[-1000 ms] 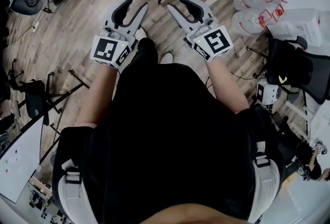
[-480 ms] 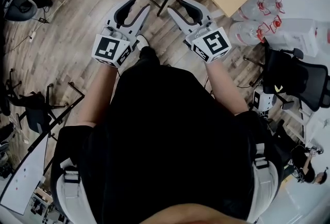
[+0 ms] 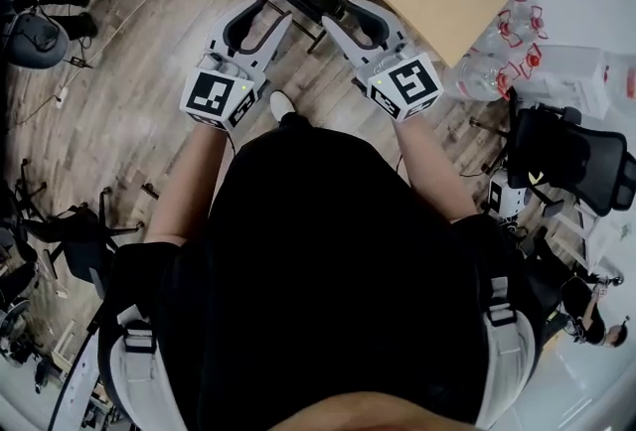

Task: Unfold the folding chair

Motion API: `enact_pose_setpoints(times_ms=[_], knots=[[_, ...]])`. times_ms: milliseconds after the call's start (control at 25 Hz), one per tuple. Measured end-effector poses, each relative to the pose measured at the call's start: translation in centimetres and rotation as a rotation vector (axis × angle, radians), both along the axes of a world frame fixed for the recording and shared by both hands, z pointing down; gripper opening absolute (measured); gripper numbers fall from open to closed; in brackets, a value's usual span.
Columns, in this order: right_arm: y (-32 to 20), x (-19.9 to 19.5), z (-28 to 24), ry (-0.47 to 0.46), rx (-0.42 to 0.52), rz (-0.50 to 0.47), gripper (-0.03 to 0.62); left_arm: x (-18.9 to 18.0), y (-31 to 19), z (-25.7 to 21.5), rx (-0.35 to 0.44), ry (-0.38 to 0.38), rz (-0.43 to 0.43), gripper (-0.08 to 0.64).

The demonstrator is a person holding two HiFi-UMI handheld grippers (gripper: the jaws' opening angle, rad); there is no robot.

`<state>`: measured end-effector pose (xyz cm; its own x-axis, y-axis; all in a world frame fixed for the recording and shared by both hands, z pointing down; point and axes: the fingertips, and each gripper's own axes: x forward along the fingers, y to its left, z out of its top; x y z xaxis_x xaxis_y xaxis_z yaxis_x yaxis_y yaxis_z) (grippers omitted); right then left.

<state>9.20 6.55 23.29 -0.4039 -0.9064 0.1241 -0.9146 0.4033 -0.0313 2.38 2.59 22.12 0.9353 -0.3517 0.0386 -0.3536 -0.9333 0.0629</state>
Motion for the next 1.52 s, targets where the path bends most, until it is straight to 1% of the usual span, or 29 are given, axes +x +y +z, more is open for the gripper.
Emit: enact_pose_setpoints(times_ms=[120, 320, 560, 800, 1160, 1280, 1440, 1520], knots=[[-3.2, 0.0, 0.4, 0.011, -0.021, 0.019, 0.126, -0.1, -3.3, 0.3, -0.009, 0.001, 0.015, 0.166], [-7.4, 0.9, 1.2, 0.019, -0.04, 0.044, 0.126, 0.5, -7.4, 1.2, -0.018, -0.003, 0.031, 0.164], [-11.6, 3.4, 1.9, 0.02, -0.063, 0.027, 0.126, 2.6, -11.2, 1.7, -0.037, 0.002, 0.003, 0.164], [-16.4, 7.6, 2.5, 0.024, -0.082, -0.031, 0.126, 6.1, -14.7, 1.9, -0.032, -0.011, -0.068, 0.164], [-22.4, 14.9, 4.0, 0.066, -0.165, -0.123, 0.126, 12.3, -18.6, 1.7, -0.039, -0.023, -0.192, 0.164], [-24.0, 17.2, 5.7, 0.087, -0.225, -0.133, 0.126, 14.4, -19.6, 2.1, -0.04, -0.029, -0.224, 0.163], [-25.8, 20.2, 9.5, 0.125, -0.37, -0.132, 0.126, 16.5, -20.8, 2.8, -0.039, -0.028, -0.271, 0.163], [-26.5, 21.1, 11.1, 0.139, -0.424, -0.142, 0.126, 17.2, -21.3, 3.3, -0.033, -0.028, -0.296, 0.163]])
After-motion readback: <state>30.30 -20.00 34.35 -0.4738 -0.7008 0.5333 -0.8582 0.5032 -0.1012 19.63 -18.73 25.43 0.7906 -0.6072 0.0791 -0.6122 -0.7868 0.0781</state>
